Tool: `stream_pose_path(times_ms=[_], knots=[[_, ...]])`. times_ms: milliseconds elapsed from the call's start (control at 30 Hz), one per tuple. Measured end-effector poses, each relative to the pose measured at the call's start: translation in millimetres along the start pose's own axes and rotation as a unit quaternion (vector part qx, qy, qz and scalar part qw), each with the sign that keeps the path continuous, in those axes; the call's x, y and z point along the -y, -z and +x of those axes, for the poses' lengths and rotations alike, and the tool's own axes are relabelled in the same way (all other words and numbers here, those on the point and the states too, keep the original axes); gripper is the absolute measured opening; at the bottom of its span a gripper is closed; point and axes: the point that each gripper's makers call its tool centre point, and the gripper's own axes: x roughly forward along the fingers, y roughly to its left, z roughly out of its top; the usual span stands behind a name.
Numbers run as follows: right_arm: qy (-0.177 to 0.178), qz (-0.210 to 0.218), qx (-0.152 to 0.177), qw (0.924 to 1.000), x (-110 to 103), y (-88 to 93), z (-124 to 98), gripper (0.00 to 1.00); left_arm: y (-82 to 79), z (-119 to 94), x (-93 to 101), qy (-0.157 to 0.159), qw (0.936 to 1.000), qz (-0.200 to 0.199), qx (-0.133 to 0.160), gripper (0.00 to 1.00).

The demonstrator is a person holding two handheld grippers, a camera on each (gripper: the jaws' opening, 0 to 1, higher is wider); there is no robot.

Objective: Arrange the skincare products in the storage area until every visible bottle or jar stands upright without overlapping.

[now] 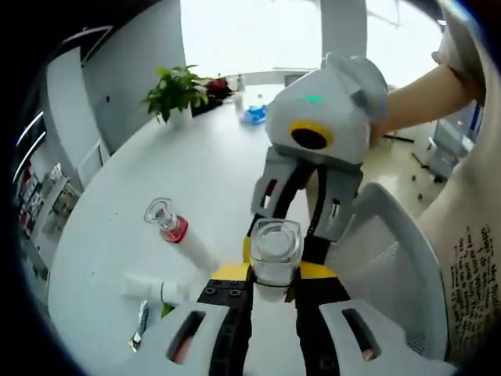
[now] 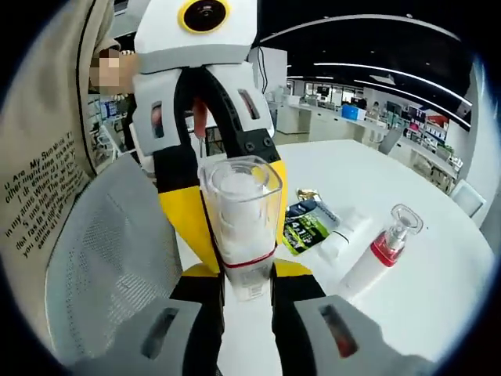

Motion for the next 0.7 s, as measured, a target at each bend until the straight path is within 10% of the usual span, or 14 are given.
stream_pose_path(times_ms=[700], knots=[[0.016,0.015,-0.07,0.9973,12.6,60.4,29.1,0.22,39.7,49.9,-8.5,0.016,0.9997,-0.007,0.015,0.17]])
